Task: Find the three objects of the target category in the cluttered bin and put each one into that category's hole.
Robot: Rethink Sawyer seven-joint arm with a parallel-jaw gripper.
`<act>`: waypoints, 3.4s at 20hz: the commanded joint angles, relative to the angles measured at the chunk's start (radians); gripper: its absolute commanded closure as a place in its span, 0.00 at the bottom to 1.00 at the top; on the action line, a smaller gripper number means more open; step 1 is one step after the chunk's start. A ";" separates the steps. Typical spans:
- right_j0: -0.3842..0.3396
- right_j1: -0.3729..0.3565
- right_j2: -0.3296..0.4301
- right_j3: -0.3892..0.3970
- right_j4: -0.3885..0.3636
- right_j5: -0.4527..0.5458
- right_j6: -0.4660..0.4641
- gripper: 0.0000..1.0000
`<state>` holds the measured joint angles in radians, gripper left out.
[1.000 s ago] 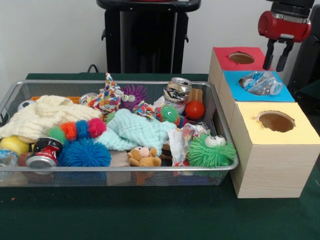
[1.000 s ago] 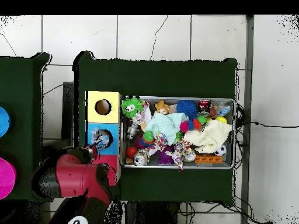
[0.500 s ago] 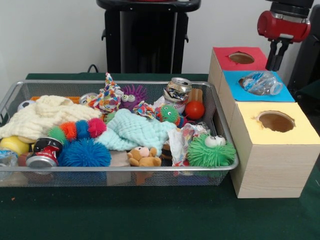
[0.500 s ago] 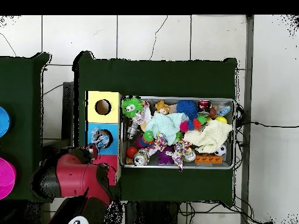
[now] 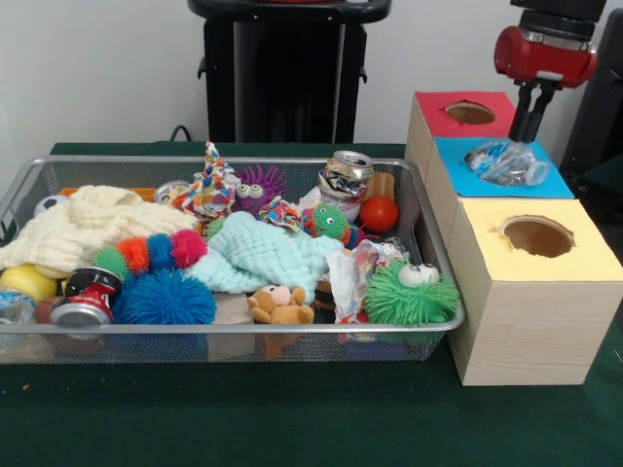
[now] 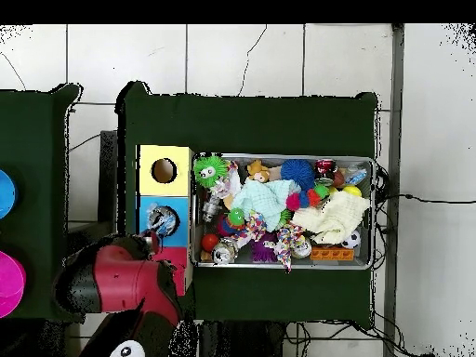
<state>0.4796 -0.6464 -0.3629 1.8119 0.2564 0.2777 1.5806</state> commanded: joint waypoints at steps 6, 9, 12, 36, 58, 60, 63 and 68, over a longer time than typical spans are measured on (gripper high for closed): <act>-0.087 0.149 0.105 0.001 0.005 -0.131 0.221 1.00; -0.110 0.176 0.137 0.002 0.023 -0.116 0.223 1.00; -0.120 0.183 0.158 0.007 0.031 -0.126 0.227 1.00; -0.051 0.057 -0.043 -0.066 -0.024 0.032 0.173 1.00; -0.379 -0.008 0.055 -0.117 -0.305 -0.088 0.012 1.00; -0.385 -0.004 0.029 -0.141 -0.334 -0.102 0.017 1.00; -0.452 0.001 0.063 -0.165 -0.386 -0.136 -0.004 1.00; -0.547 0.014 0.134 -0.202 -0.461 -0.165 -0.021 1.00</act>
<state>0.0255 -0.6579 -0.3659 1.6915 -0.1030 0.1711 1.5806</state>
